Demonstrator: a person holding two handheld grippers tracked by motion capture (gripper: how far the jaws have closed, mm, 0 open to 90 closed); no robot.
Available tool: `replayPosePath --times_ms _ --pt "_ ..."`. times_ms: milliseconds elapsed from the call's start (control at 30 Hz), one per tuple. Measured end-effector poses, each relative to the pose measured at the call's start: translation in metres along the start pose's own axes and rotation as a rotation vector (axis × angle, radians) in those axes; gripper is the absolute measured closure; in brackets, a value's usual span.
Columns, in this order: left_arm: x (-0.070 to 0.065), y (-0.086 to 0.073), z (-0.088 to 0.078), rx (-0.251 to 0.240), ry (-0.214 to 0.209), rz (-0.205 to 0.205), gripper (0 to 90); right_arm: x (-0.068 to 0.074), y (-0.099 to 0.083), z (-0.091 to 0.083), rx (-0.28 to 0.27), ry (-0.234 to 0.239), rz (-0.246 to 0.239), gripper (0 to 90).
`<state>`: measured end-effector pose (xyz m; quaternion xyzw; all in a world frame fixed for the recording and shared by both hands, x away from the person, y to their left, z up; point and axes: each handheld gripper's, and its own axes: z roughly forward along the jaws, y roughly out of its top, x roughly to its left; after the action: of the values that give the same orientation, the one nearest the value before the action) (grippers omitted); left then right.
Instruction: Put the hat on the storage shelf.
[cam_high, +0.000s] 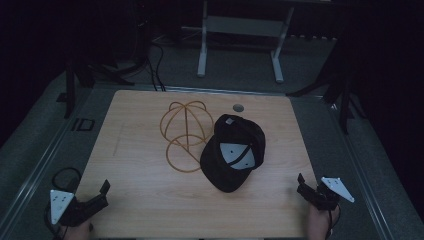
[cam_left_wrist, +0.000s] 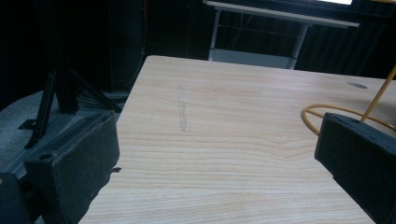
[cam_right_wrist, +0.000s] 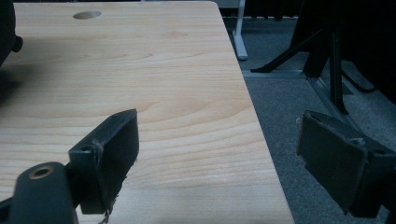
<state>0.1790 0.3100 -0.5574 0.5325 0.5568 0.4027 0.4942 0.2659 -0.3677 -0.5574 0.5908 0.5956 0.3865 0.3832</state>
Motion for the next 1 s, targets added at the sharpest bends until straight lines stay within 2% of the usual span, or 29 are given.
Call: replayPosePath --times_ms 167,200,233,300,333,433,467,500,533,567,600,700,733,767,800,833,867,900,933,967,1000 --pt "-0.003 0.0 0.001 0.008 -0.003 0.035 0.6 0.002 0.0 0.0 -0.004 0.001 -0.017 12.5" --pt "-0.005 0.0 0.001 0.005 -0.004 0.039 0.6 0.002 0.002 -0.001 0.007 0.032 -0.002 12.2" --pt "-0.005 0.0 0.001 0.005 -0.004 0.039 0.6 0.002 0.002 -0.001 0.007 0.032 -0.002 12.2" --pt "-0.005 0.0 0.001 0.004 -0.004 0.033 0.6 0.007 0.005 -0.004 0.026 0.098 0.041 11.9" --pt "-0.005 0.0 0.001 0.01 0.005 0.032 0.6 0.014 0.009 -0.006 0.038 0.122 0.008 11.9" --pt "-0.006 0.0 0.001 0.018 0.009 0.047 0.6 0.02 0.015 -0.009 0.04 0.142 0.002 11.9" --pt "-0.007 0.0 0.0 0.018 0.015 0.052 0.6 0.025 0.022 -0.012 0.042 0.182 0.017 11.8" --pt "-0.007 0.0 0.0 0.018 0.015 0.052 0.6 0.025 0.022 -0.012 0.042 0.182 0.017 11.8" --pt "-0.008 0.0 0.0 0.016 0.011 0.046 0.6 0.032 0.032 -0.014 0.04 0.212 0.002 11.8" --pt "-0.008 0.0 0.0 0.016 0.011 0.046 0.6 0.032 0.032 -0.014 0.04 0.212 0.002 11.8" --pt "-0.009 0.0 0.0 0.016 0.012 0.046 0.7 0.038 0.04 -0.015 0.037 0.264 0.009 11.8" --pt "-0.01 0.0 -0.001 0.012 0.004 0.045 0.7 0.044 0.047 -0.015 0.046 0.287 0.008 11.8" --pt "-0.011 0.001 -0.001 0.005 -0.001 0.042 0.7 0.053 0.055 -0.015 0.048 0.312 0.003 11.8" --pt "-0.011 0.001 -0.001 0.005 -0.001 0.042 0.7 0.053 0.055 -0.015 0.048 0.312 0.003 11.8" --pt "-0.011 0.001 -0.002 0.016 -0.015 0.03 0.7 0.062 0.063 -0.015 0.041 0.309 -0.021 11.8" --pt "-0.011 0.001 -0.002 0.016 -0.015 0.03 0.7 0.062 0.063 -0.015 0.041 0.309 -0.021 11.8" --pt "-0.012 0.002 -0.002 0.039 -0.029 0.007 0.7 0.072 0.071 -0.017 0.026 0.304 -0.035 11.4" --pt "-0.012 0.002 -0.002 0.039 -0.029 0.007 0.7 0.072 0.071 -0.017 0.026 0.304 -0.035 11.4" --pt "-0.012 0.002 -0.002 0.062 -0.037 -0.002 0.7 0.079 0.079 -0.019 0.008 0.335 -0.045 10.5" --pt "-0.012 0.002 -0.002 0.062 -0.037 -0.002 0.7 0.079 0.079 -0.019 0.008 0.335 -0.045 10.5" --pt "-0.013 0.003 -0.003 0.075 -0.053 -0.016 0.7 0.088 0.088 -0.022 -0.013 0.376 -0.039 10.6"
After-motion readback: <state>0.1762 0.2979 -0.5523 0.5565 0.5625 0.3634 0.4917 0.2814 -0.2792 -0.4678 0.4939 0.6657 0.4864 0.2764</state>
